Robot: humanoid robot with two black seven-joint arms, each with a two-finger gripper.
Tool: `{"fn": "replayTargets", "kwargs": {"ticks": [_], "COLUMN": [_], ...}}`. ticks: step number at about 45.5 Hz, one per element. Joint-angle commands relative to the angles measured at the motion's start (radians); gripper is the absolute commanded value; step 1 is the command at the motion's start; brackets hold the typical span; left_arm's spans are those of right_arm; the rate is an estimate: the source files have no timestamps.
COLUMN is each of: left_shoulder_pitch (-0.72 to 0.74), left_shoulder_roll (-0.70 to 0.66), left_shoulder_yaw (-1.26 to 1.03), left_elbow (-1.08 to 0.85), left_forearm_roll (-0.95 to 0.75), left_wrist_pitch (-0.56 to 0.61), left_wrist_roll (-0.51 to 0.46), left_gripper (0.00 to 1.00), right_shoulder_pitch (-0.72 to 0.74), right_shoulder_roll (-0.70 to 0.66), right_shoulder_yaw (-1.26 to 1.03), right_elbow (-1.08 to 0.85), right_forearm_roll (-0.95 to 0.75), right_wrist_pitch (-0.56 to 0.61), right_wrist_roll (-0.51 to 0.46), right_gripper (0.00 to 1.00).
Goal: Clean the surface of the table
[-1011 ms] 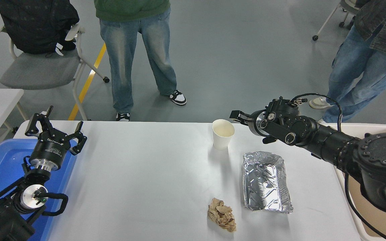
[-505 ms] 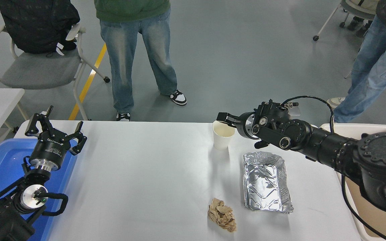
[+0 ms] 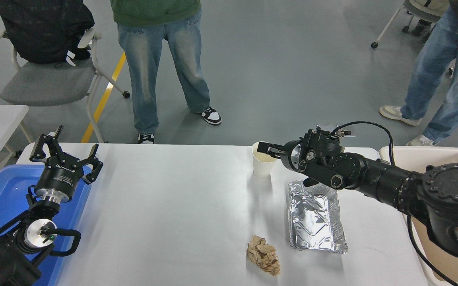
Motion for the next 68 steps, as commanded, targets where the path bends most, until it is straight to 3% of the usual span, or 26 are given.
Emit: {"fn": "replayTargets", "kwargs": {"ticks": [1, 10, 15, 23, 36, 42, 47, 51, 68], "left_shoulder_pitch": [0.0, 0.0, 0.0, 0.0, 0.0, 0.0, 0.0, 0.0, 0.0], "left_shoulder_roll": [0.001, -0.001, 0.001, -0.001, -0.001, -0.001, -0.001, -0.001, -0.001], "left_shoulder_yaw": [0.0, 0.0, 0.0, 0.0, 0.0, 0.0, 0.0, 0.0, 0.0], "left_elbow": [0.0, 0.0, 0.0, 0.0, 0.0, 0.0, 0.0, 0.0, 0.0], "left_forearm_roll": [0.0, 0.0, 0.0, 0.0, 0.0, 0.0, 0.0, 0.0, 0.0], "left_wrist_pitch": [0.0, 0.0, 0.0, 0.0, 0.0, 0.0, 0.0, 0.0, 0.0], "left_wrist_roll": [0.0, 0.0, 0.0, 0.0, 0.0, 0.0, 0.0, 0.0, 0.0], "left_gripper": [0.99, 0.99, 0.99, 0.99, 0.99, 0.99, 0.99, 0.99, 0.99], "right_shoulder_pitch": [-0.022, -0.022, -0.022, -0.022, -0.023, -0.023, -0.023, -0.023, -0.023], "right_shoulder_roll": [0.0, 0.0, 0.0, 0.0, 0.0, 0.0, 0.0, 0.0, 0.0], "right_shoulder_yaw": [-0.001, 0.001, 0.001, 0.001, -0.002, -0.002, -0.002, -0.002, -0.004], "right_elbow": [0.0, 0.0, -0.002, 0.0, 0.0, 0.0, 0.0, 0.0, -0.002], "right_forearm_roll": [-0.008, -0.008, -0.008, -0.008, -0.011, -0.017, -0.04, -0.04, -0.04], "right_wrist_pitch": [-0.009, -0.027, -0.029, -0.029, -0.023, -0.019, -0.016, -0.009, -0.001], "right_wrist_roll": [0.014, 0.02, 0.02, 0.022, 0.034, 0.034, 0.034, 0.036, 0.036], "right_gripper": [0.98, 0.83, 0.81, 0.67, 0.6, 0.46, 0.43, 0.31, 0.27]}}
